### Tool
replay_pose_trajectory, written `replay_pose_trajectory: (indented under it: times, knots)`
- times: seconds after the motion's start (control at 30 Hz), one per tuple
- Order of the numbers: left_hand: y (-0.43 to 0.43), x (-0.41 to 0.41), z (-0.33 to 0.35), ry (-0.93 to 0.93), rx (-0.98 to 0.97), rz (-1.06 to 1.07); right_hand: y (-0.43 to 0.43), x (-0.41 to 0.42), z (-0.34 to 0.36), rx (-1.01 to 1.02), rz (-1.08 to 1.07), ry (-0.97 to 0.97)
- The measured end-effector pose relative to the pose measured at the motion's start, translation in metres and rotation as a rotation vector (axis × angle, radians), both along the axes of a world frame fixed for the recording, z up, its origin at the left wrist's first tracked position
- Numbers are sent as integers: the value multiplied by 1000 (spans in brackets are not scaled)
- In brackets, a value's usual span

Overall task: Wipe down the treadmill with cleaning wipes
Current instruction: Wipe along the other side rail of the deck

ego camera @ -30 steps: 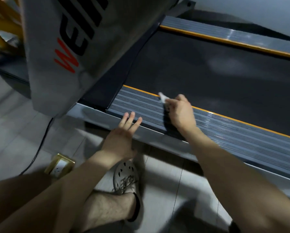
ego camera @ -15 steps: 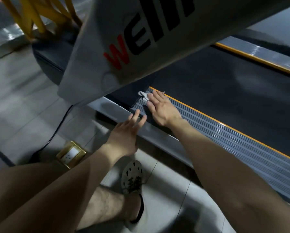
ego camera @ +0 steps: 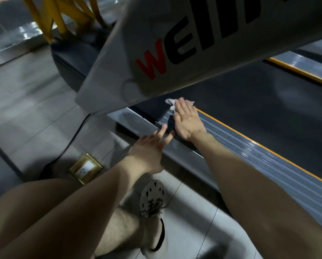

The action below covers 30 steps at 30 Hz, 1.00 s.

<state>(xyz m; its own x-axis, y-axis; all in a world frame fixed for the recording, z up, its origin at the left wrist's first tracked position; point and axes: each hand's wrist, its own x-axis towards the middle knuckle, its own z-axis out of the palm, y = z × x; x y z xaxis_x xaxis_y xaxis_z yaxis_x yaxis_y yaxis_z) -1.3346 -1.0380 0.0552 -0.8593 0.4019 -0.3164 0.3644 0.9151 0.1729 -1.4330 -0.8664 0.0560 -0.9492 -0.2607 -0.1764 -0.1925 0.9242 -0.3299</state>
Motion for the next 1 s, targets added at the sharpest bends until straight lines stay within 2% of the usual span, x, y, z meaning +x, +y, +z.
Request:
replay_pose_trajectory:
  times: [0.13,0.2,0.3,0.37,0.43,0.5,0.6,0.67,0.8,0.9,1.0]
  knots:
    - [-4,0,-6,12,14,-7,27,62,-2,12,264,54]
    - [-5,1,-6,6,23,-7,37,48,-1,77,220,58]
    - [-10,-2,1,45,-28,-32,8,19,1,73,-3,11]
    - [-16,-5,10,167,-27,23,-19,28,0,29,5,7]
    - [-22,-7,17,232,-8,145,-15,55,-2,34,112,41]
    - [-29,-8,13,174,20,229,16,78,-1,77,186,70]
    - [-31,1,2,53,-32,209,39,86,-2,171,132,90]
    - [-28,6,-4,21,-44,177,15,79,-5,150,75,85]
    - [-27,1,-1,64,-43,189,-33,82,-14,127,116,168]
    - [-28,-1,-1,12,-50,218,15,116,-22,254,204,261]
    - [-26,6,-5,1,-85,182,59,148,-22,325,193,258]
